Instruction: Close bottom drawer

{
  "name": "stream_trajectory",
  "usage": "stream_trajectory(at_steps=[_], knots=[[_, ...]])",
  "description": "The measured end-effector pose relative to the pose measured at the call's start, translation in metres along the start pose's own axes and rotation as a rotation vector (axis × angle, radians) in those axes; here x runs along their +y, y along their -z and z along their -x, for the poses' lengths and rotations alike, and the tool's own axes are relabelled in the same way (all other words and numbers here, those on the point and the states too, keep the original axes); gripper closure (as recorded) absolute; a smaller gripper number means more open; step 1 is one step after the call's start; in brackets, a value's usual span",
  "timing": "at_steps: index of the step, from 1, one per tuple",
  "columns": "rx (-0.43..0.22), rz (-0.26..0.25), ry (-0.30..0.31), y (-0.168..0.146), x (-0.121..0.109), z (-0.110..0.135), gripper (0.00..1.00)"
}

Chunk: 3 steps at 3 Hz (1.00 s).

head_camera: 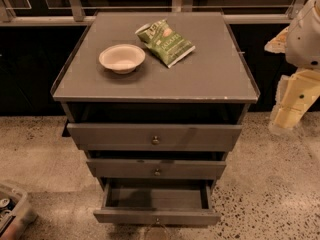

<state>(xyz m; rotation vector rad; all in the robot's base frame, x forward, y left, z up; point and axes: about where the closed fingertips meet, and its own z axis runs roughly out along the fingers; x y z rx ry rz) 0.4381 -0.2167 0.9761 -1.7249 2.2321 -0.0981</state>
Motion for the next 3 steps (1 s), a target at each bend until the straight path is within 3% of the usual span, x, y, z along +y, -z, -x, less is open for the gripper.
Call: stream_trajectory(at_steps=[2, 3], knots=[[-0.026, -0.009, -0.012, -0.004, 0.002, -0.001, 0.0], [-0.113, 0.001, -0.088, -0.03, 0.024, -0.011, 0.0]])
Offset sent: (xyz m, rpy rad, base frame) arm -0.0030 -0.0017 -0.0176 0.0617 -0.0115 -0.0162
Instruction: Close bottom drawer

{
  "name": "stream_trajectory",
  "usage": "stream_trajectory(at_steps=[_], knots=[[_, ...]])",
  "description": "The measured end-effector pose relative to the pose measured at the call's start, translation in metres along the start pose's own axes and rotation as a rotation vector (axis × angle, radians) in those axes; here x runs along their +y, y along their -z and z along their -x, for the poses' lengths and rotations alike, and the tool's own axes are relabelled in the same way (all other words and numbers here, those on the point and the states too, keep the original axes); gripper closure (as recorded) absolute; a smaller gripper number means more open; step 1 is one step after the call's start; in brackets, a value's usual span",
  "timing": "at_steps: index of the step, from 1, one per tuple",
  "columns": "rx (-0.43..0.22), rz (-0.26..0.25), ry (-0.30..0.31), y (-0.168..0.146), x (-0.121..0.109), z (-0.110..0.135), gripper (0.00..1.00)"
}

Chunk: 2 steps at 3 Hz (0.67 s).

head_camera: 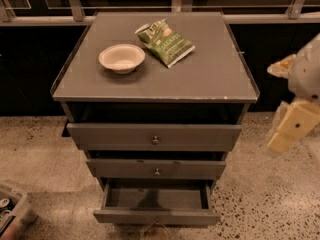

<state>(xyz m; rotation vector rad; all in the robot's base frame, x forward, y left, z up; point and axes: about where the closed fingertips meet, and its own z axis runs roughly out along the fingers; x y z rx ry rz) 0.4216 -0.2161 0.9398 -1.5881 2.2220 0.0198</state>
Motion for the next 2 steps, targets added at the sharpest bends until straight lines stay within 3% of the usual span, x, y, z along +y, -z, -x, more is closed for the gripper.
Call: stream_trajectory(at_steps=[1, 2], knots=[[-0.107, 0.035, -0.138, -0.051, 0.029, -0.021, 0.0], [-0.155, 0.09, -0.232, -0.107, 0.04, -0.035, 0.0]])
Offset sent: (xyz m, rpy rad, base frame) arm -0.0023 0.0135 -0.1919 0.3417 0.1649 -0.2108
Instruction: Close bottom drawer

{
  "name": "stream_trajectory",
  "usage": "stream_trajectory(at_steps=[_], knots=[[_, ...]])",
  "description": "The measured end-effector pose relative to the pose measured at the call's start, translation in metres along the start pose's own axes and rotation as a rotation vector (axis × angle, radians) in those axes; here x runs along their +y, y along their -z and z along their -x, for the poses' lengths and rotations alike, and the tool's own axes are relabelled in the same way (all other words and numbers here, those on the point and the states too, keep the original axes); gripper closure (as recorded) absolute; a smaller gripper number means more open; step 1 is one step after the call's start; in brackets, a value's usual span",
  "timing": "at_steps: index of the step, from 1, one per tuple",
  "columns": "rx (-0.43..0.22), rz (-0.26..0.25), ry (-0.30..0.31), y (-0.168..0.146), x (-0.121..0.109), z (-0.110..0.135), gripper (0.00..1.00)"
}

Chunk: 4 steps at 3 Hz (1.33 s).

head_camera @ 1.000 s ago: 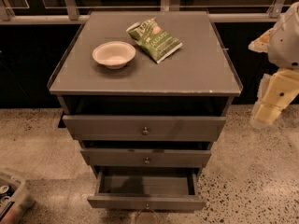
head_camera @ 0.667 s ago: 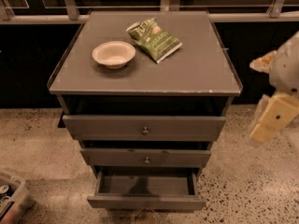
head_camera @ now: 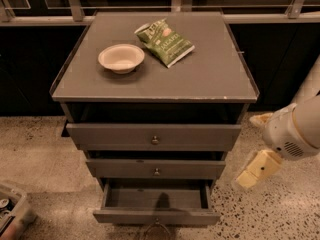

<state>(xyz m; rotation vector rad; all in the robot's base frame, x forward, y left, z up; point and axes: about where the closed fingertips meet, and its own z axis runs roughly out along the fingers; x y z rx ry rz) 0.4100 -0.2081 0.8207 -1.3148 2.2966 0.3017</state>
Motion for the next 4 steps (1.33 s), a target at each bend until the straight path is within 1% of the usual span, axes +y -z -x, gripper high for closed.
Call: stream_trajectory(at_steps=[1, 2, 3, 4], knots=[[-0.002, 0.003, -0.006, -0.006, -0.001, -0.003, 0.0], [-0.039, -0.007, -0.002, -0.01, 0.008, -0.006, 0.0], [-0.133, 0.046, -0.112, -0.063, 0.029, -0.031, 0.0], [-0.234, 0.106, -0.222, -0.135, 0.054, -0.054, 0.0]])
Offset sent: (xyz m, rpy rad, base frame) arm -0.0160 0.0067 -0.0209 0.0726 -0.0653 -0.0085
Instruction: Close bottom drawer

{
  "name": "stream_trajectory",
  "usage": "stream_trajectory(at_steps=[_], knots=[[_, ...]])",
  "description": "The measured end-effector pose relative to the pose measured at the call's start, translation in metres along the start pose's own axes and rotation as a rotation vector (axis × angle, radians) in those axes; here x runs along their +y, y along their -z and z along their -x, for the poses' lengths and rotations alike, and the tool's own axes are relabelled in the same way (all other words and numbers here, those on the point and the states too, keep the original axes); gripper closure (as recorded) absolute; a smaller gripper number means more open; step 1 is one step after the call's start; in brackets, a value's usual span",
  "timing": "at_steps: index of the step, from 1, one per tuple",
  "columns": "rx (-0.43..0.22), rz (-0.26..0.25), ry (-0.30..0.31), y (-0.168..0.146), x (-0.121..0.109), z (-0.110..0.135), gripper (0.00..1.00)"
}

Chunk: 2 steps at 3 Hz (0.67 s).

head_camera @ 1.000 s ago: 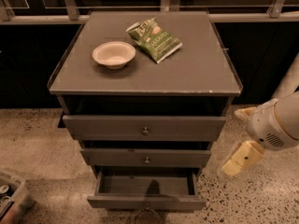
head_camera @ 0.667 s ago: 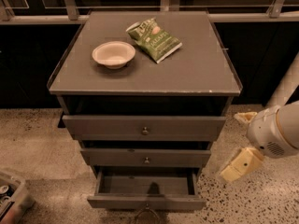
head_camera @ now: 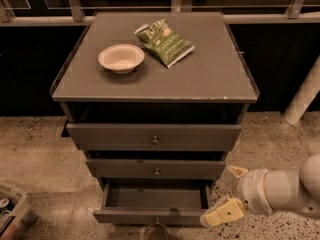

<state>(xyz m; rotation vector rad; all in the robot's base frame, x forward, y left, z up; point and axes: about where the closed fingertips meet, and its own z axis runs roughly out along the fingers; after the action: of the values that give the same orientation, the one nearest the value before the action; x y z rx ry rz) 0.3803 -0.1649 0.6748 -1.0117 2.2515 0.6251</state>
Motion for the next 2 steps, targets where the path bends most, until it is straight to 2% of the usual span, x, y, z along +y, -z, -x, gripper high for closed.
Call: stream_trajectory(at_steps=[1, 2], knots=[[-0.015, -0.01, -0.016, -0.0096, -0.0061, -0.0031, 0.19], [-0.014, -0.008, -0.015, -0.0093, -0.0053, -0.0029, 0.42]])
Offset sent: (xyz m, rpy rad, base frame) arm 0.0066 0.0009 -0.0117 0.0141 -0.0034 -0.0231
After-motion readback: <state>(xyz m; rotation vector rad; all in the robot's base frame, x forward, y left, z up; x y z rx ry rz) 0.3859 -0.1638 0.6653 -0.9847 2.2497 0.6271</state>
